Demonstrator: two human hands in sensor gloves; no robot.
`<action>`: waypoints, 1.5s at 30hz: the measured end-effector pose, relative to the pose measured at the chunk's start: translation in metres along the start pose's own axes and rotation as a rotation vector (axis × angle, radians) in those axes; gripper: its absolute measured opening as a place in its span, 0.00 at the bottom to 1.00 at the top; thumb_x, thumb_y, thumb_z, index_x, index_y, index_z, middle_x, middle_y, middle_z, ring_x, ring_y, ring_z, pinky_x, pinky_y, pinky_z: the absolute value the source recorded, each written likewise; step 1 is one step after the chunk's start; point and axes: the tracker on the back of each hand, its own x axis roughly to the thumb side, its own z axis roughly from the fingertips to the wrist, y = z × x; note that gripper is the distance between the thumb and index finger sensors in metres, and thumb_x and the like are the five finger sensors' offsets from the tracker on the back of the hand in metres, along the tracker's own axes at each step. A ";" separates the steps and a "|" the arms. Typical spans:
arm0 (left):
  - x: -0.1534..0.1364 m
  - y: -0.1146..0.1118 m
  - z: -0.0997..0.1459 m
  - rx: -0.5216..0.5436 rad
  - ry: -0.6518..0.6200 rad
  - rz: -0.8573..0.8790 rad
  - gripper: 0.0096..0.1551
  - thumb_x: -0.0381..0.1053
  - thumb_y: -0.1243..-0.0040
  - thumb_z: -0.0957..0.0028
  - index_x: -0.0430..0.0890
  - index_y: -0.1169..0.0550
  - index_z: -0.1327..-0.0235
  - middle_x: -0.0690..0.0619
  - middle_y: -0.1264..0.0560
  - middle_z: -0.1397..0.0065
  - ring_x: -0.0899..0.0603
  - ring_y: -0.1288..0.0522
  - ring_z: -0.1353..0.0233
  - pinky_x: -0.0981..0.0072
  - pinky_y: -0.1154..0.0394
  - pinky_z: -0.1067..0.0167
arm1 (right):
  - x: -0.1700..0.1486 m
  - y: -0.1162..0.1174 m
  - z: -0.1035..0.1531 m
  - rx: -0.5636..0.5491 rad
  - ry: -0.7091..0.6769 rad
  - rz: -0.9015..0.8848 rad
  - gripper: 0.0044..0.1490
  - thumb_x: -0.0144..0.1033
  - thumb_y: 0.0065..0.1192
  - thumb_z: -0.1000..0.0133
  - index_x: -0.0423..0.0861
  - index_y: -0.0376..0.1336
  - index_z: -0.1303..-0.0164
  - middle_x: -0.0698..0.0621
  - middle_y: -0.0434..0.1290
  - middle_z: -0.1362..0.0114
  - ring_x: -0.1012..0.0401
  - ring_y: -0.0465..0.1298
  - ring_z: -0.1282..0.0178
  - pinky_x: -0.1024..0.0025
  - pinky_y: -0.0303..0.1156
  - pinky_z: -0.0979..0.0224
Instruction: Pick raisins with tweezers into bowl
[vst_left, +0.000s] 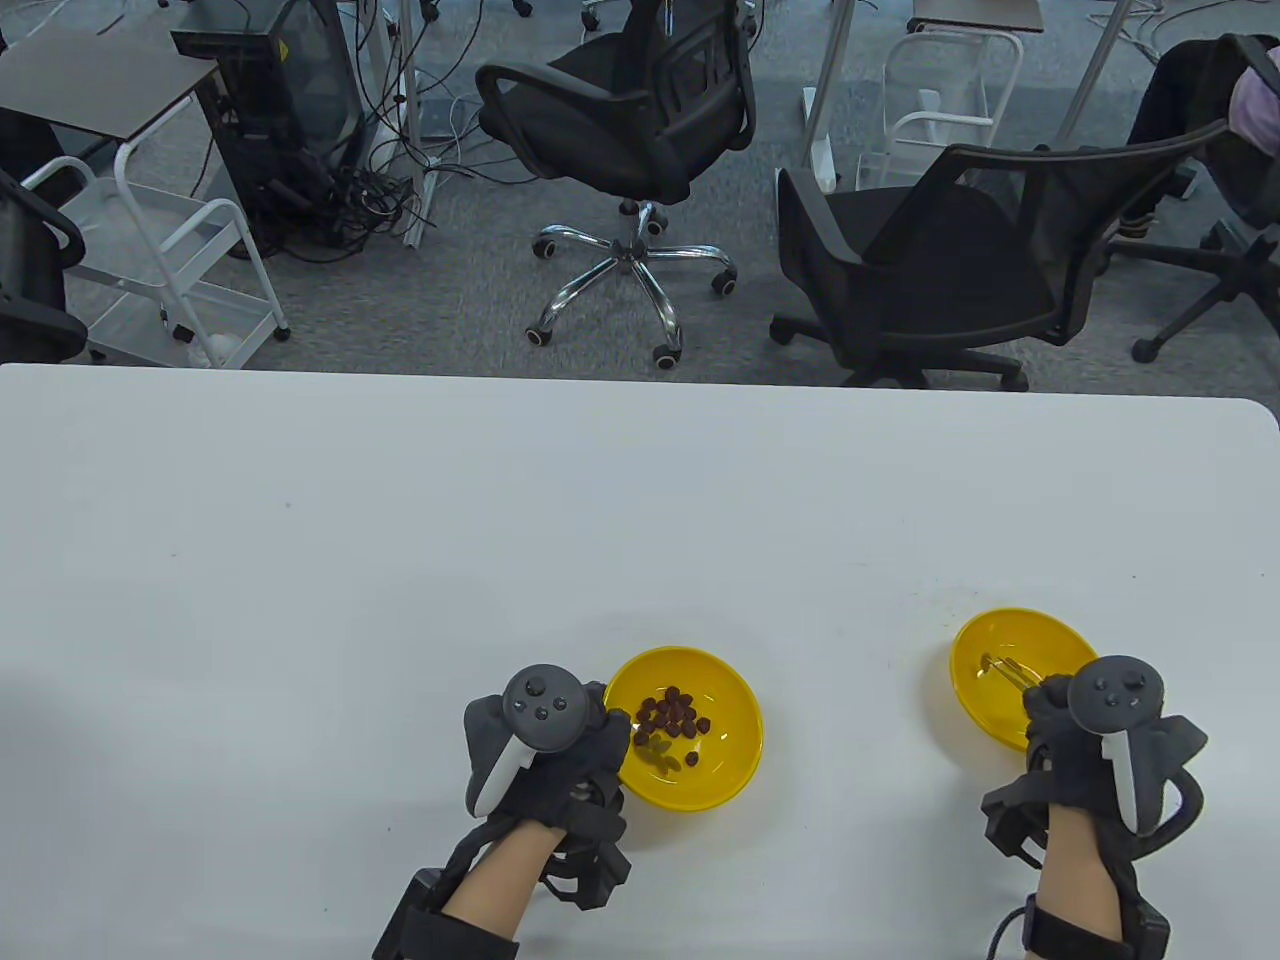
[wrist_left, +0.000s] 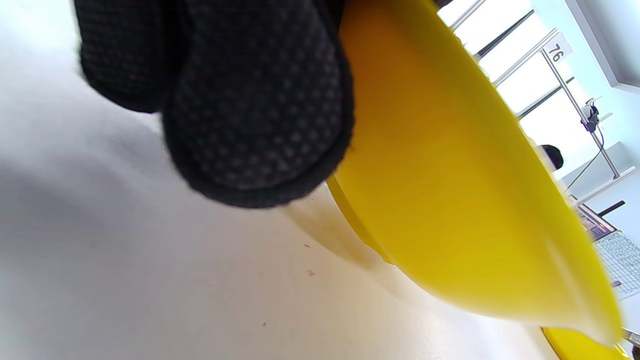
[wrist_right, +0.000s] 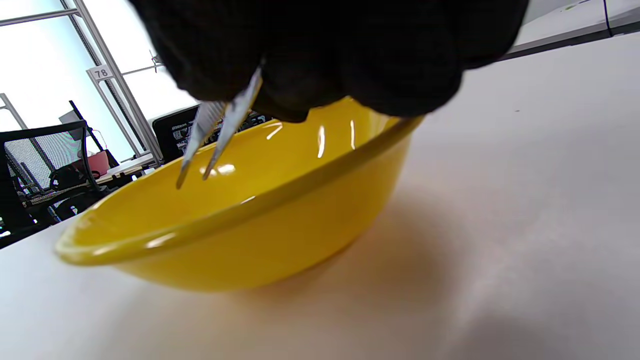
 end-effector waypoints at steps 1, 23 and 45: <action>0.000 0.000 0.000 -0.001 0.000 0.000 0.31 0.48 0.55 0.40 0.27 0.36 0.34 0.42 0.13 0.60 0.54 0.11 0.72 0.52 0.18 0.55 | 0.001 0.000 0.000 -0.005 -0.003 -0.001 0.29 0.40 0.68 0.51 0.41 0.76 0.42 0.50 0.78 0.53 0.58 0.80 0.60 0.46 0.69 0.35; 0.001 -0.002 0.000 -0.003 -0.007 0.000 0.31 0.48 0.55 0.40 0.27 0.36 0.34 0.42 0.13 0.60 0.54 0.11 0.72 0.52 0.18 0.54 | 0.094 0.014 0.083 0.172 -0.560 -0.097 0.30 0.41 0.68 0.52 0.42 0.76 0.42 0.50 0.78 0.53 0.58 0.80 0.59 0.46 0.69 0.36; 0.003 -0.005 0.000 -0.013 -0.024 0.000 0.31 0.48 0.55 0.40 0.27 0.36 0.33 0.42 0.13 0.60 0.54 0.11 0.72 0.52 0.18 0.54 | 0.140 0.059 0.175 0.253 -1.003 0.201 0.29 0.41 0.68 0.52 0.43 0.76 0.43 0.51 0.78 0.52 0.59 0.80 0.59 0.47 0.70 0.35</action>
